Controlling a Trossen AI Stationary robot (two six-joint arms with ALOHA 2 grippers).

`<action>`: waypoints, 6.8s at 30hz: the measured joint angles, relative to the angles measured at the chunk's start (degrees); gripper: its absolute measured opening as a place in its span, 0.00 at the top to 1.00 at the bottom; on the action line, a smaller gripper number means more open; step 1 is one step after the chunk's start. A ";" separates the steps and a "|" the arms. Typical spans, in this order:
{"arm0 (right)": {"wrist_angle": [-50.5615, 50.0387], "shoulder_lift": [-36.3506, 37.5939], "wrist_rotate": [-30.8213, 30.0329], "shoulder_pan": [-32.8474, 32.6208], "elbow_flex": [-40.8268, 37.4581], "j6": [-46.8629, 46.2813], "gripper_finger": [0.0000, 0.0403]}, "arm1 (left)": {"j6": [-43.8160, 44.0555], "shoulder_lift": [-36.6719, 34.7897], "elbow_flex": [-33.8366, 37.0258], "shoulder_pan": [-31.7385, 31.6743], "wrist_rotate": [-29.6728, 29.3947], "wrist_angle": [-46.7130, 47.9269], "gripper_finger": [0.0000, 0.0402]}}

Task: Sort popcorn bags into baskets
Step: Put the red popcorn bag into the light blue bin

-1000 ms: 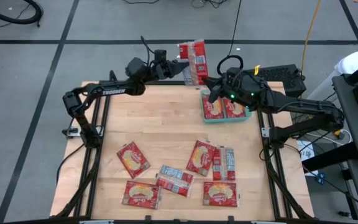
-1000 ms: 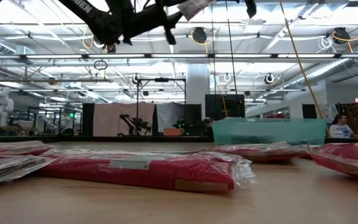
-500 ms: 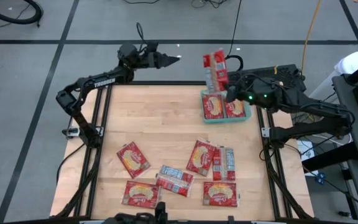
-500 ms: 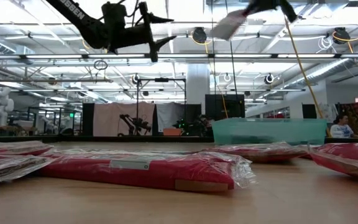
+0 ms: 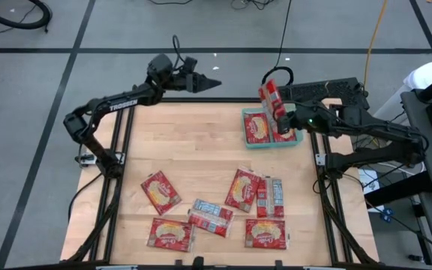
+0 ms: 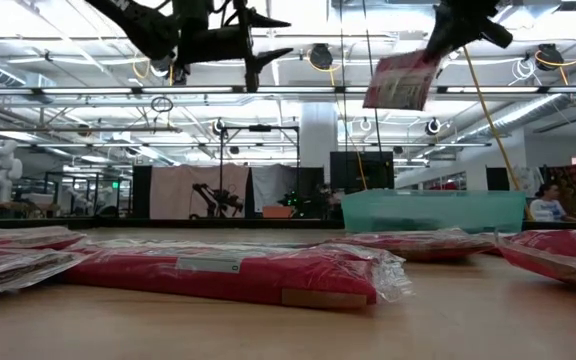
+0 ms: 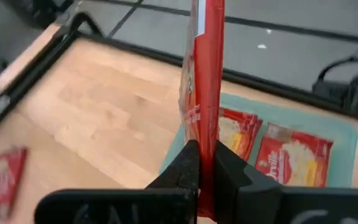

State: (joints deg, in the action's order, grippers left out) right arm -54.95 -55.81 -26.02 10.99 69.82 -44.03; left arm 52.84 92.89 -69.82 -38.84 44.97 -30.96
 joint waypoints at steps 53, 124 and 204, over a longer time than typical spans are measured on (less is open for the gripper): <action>-3.84 -25.18 3.84 14.64 -15.52 2.99 0.62 | -13.04 -7.35 -0.02 13.21 -7.56 22.67 0.50; 14.71 -24.13 29.43 37.66 -15.45 17.69 1.00 | -19.95 -7.26 -0.02 11.99 -10.58 38.38 0.50; 15.25 -3.87 43.32 -7.57 -15.50 13.69 1.00 | -10.92 -7.39 23.99 23.77 -28.41 90.40 0.42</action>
State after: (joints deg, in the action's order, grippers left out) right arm -39.70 -59.68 17.30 3.42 54.33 -30.35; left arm 41.92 85.49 -45.84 -15.07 16.56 59.45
